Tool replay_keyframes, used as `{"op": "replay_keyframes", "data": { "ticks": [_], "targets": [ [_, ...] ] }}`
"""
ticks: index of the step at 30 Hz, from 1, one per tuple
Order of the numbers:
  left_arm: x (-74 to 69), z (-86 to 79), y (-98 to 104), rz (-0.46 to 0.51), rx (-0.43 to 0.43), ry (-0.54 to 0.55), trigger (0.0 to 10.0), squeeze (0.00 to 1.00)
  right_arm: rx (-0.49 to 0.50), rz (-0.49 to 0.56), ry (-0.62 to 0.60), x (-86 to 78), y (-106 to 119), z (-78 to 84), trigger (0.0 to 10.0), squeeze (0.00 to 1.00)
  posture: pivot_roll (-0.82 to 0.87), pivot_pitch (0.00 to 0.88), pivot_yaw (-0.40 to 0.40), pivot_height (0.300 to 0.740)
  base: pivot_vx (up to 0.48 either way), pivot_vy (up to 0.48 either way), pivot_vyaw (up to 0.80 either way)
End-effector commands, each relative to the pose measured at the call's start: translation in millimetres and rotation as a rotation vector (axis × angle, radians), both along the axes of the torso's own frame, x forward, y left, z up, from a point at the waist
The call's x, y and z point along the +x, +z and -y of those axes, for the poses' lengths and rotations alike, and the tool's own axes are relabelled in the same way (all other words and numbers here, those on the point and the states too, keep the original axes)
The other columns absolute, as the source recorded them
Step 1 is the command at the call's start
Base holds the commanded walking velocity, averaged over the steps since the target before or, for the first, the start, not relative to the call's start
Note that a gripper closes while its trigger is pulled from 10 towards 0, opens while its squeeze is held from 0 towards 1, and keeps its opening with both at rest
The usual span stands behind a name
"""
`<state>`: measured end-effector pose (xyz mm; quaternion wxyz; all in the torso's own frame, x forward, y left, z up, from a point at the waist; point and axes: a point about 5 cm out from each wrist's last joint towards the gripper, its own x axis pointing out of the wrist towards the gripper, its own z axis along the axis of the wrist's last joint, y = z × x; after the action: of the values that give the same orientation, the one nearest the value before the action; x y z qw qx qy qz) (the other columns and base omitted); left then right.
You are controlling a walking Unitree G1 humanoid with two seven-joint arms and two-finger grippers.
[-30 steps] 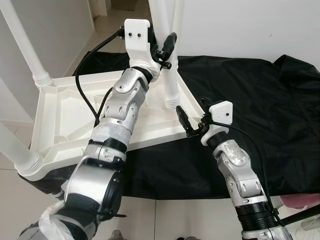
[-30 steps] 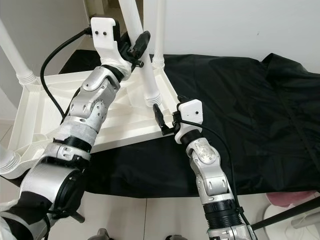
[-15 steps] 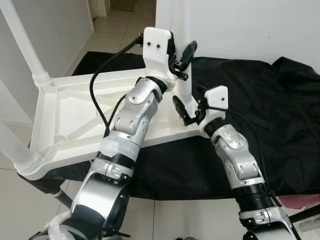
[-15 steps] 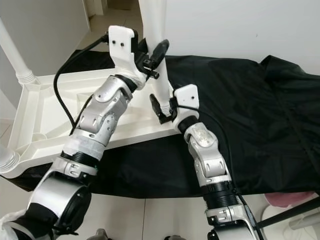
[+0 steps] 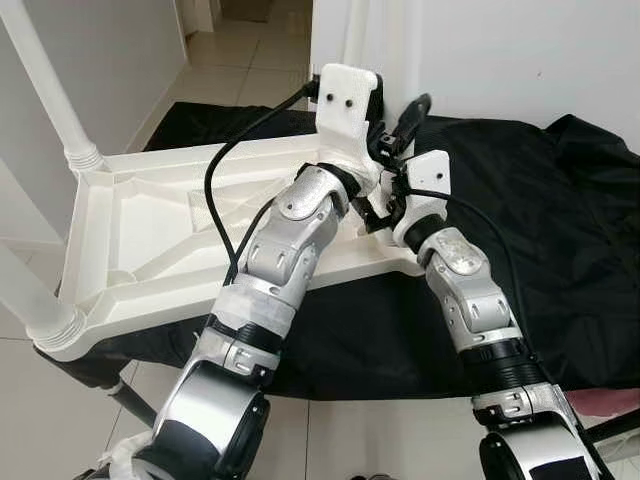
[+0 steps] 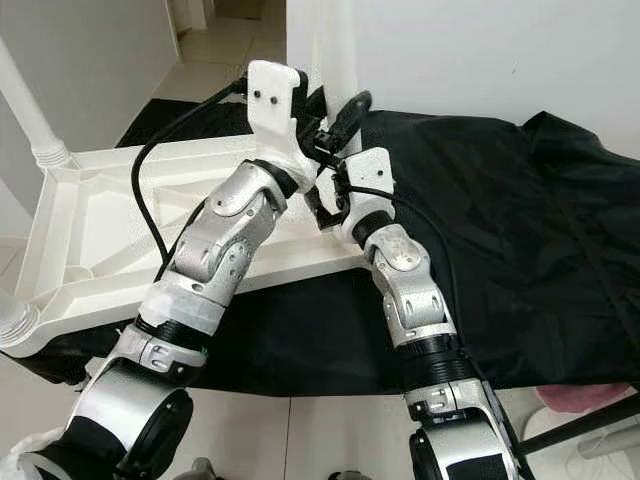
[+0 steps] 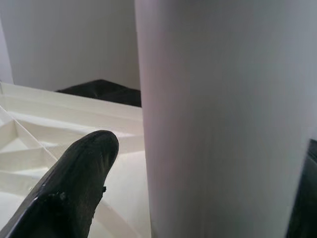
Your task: Building children table
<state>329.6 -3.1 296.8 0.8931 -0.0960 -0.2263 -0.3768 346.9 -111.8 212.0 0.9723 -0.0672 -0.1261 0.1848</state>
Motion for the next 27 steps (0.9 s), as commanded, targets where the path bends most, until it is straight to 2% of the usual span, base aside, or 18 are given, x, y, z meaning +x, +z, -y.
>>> {"op": "replay_keyframes", "data": {
  "ticks": [1, 2, 3, 6, 8, 9, 10, 11, 13, 14, 27],
  "targets": [
    [-5.7, 5.4, 3.4, 0.028, 0.014, -0.05, 10.0, 0.0, 0.001, -0.018, -0.01, 2.1, -0.8, -0.2, 10.0, 0.0, -0.02, 0.0, -0.048, 0.74, 0.0, 0.0, 0.0],
    [-6.2, 5.6, 3.7, 0.027, 0.014, -0.05, 10.0, 0.0, 0.002, -0.027, -0.008, 2.5, -1.7, -1.0, 10.0, 0.0, -0.02, 0.0, -0.048, 0.74, 0.0, 0.0, 0.0],
    [-6.5, 5.8, 4.3, 0.027, 0.012, -0.05, 10.0, 0.0, -0.002, -0.037, -0.012, 2.7, -2.7, -1.5, 9.3, 0.0, -0.02, 0.0, -0.047, 0.74, 0.0, 0.0, 0.0],
    [-6.7, 5.8, 4.5, 0.026, 0.013, -0.05, 10.0, 0.0, -0.002, -0.038, -0.013, 2.9, -2.9, -1.5, 9.3, 0.0, -0.02, 0.0, -0.047, 0.74, 0.0, 0.0, 0.0],
    [-6.8, 5.8, 4.9, 0.026, 0.012, -0.05, 10.0, 0.0, -0.005, -0.038, -0.012, 2.7, -3.3, -1.8, 9.7, 0.0, -0.02, 0.0, -0.047, 0.74, 0.0, 0.0, 0.0],
    [-7.3, 5.8, 5.5, 0.027, 0.012, -0.05, 10.0, 0.0, -0.008, -0.041, -0.01, 2.6, -4.0, -2.5, 7.4, 0.0, -0.02, 0.0, -0.046, 0.74, 0.0, 0.0, 0.0],
    [-7.3, 5.8, 5.5, 0.027, 0.012, -0.05, 10.0, 0.0, -0.008, -0.041, -0.01, 2.6, -4.0, -2.5, 7.4, 0.0, -0.02, 0.0, -0.046, 0.74, 0.0, 0.0, 0.0],
    [-7.6, 5.9, 6.0, 0.027, 0.013, -0.05, 10.0, 0.0, -0.01, -0.042, -0.009, 2.5, -4.5, -3.0, 5.9, 0.0, -0.02, 0.0, -0.046, 0.74, 0.0, 0.0, 0.0],
    [-8.0, 6.0, 6.4, 0.028, 0.015, -0.051, 10.0, 0.0, -0.013, -0.041, -0.009, 2.5, -4.8, -3.3, 5.9, 0.0, -0.02, 0.0, -0.046, 0.74, 0.0, 0.0, 0.0],
    [-8.2, 6.5, 6.5, 0.029, 0.017, -0.052, 10.0, 0.0, -0.015, -0.043, -0.008, 2.6, -5.0, -3.5, 0.0, 0.0, -0.02, 0.0, -0.046, 0.74, 0.0, 0.0, 0.0],
    [-8.7, 7.2, 6.9, 0.029, 0.029, -0.052, 10.0, 0.0, 0.018, -0.063, -0.015, 1.1, -6.7, -4.2, 0.0, 0.0, -0.02, 0.0, -0.039, 0.74, 0.0, 0.0, 0.0]
  ]
}}
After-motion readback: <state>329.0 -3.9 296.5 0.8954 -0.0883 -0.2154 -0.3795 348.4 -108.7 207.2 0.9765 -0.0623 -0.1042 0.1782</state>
